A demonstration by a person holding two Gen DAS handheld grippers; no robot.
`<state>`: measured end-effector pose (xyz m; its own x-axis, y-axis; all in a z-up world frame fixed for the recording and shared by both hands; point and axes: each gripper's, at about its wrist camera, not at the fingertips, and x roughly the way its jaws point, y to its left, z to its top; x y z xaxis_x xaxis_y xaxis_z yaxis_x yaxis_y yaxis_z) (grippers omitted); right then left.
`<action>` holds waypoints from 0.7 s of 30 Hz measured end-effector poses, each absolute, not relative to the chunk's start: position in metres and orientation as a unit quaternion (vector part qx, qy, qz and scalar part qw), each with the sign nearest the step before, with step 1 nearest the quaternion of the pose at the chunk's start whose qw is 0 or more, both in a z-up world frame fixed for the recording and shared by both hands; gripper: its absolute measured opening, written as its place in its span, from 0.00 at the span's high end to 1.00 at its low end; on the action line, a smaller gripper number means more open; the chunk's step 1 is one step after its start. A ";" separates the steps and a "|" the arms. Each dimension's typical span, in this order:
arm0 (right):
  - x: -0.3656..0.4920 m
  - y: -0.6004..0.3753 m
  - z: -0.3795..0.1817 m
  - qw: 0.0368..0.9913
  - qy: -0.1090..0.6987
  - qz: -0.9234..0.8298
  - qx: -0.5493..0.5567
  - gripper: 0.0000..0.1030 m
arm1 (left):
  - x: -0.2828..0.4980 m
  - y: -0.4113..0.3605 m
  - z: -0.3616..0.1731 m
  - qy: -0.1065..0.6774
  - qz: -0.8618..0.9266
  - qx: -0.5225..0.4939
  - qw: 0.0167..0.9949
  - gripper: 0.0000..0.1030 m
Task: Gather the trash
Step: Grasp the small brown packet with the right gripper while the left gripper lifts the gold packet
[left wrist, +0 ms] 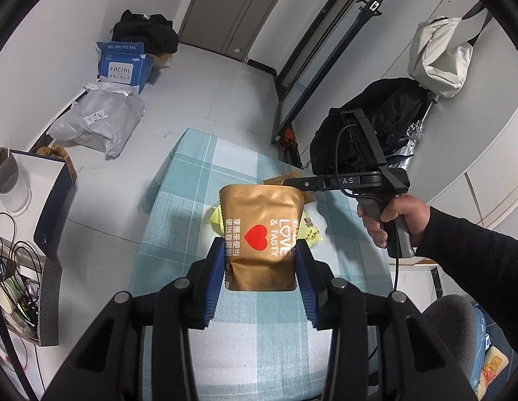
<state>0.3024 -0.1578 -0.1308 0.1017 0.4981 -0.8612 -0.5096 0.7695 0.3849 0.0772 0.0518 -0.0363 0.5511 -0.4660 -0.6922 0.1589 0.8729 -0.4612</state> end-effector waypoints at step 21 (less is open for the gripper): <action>0.285 -0.143 -0.104 0.762 0.546 0.346 -0.036 0.98 | 0.072 0.051 -0.032 0.428 -0.178 -0.167 0.870 0.65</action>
<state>0.2848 -0.1428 -0.1038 0.1646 0.4887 -0.8568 -0.5663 0.7580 0.3236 0.0724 0.0513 -0.0316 0.5704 -0.4523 -0.6856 0.1673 0.8812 -0.4421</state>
